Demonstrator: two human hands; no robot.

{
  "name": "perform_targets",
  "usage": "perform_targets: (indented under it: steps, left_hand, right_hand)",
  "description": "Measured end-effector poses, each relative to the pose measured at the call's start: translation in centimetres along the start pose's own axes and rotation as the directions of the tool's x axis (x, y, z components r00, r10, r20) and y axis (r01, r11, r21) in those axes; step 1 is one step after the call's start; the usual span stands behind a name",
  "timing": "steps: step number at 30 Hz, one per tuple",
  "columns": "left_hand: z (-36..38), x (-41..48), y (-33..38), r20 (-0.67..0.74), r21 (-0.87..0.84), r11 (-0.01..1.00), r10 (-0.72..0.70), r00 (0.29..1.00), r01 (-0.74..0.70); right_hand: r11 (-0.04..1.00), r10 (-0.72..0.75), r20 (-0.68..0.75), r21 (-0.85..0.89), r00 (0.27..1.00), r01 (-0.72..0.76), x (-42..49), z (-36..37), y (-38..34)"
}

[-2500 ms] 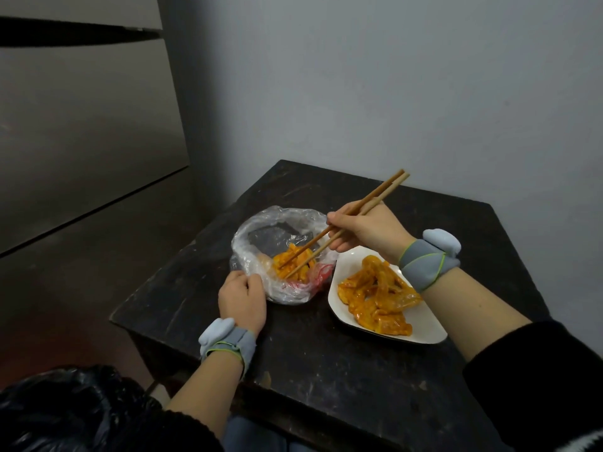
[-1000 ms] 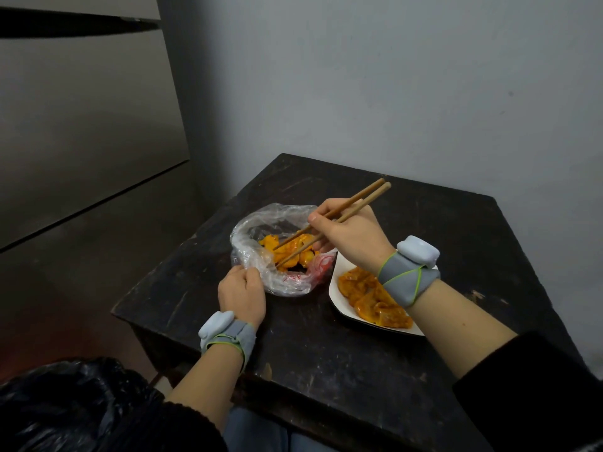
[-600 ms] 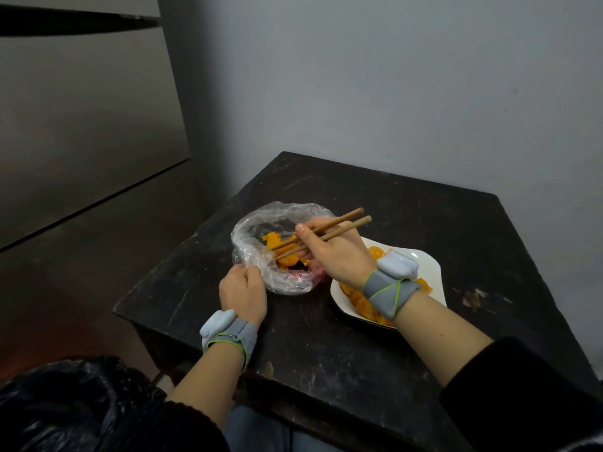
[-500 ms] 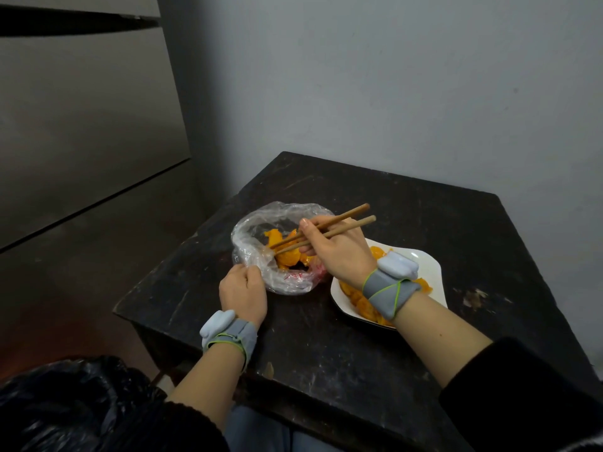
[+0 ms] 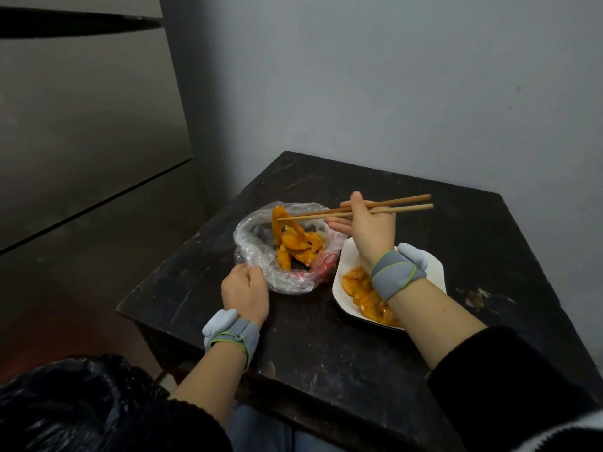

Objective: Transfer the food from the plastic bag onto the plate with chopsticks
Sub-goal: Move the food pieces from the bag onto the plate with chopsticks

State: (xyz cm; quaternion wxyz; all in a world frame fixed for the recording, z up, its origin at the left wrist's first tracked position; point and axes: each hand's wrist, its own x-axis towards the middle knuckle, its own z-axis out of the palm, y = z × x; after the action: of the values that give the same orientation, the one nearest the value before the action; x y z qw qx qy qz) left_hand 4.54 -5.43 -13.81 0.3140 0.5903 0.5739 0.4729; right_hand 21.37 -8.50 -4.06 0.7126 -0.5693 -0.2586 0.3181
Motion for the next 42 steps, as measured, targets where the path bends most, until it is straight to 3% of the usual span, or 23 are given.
perform_targets:
  steps: [14, 25, 35, 42]
  left_hand:
    - [-0.1, -0.2, 0.5, 0.003, 0.052, 0.999, 0.004, 1.0, -0.004]
    - [0.0, -0.3, 0.6, 0.003, 0.083, 0.996, 0.009, 1.0, -0.009]
    - [0.1, -0.5, 0.6, 0.005, 0.122, 0.992, -0.007, 1.0, 0.007]
    - [0.0, -0.6, 0.8, 0.015, 0.131, 0.991, 0.009, 1.0, -0.011]
  right_hand:
    - [0.969, 0.174, -0.074, 0.188, 0.982, -0.158, 0.8, -2.4, -1.9]
    - [0.96, 0.171, -0.105, 0.244, 0.98, -0.141, 1.5, -8.5, -5.8]
    - [0.97, 0.188, -0.214, 0.196, 0.959, -0.146, 1.9, -14.9, -6.3]
    - [0.963, 0.265, -0.291, 0.133, 0.919, -0.236, 1.8, -16.1, -5.6]
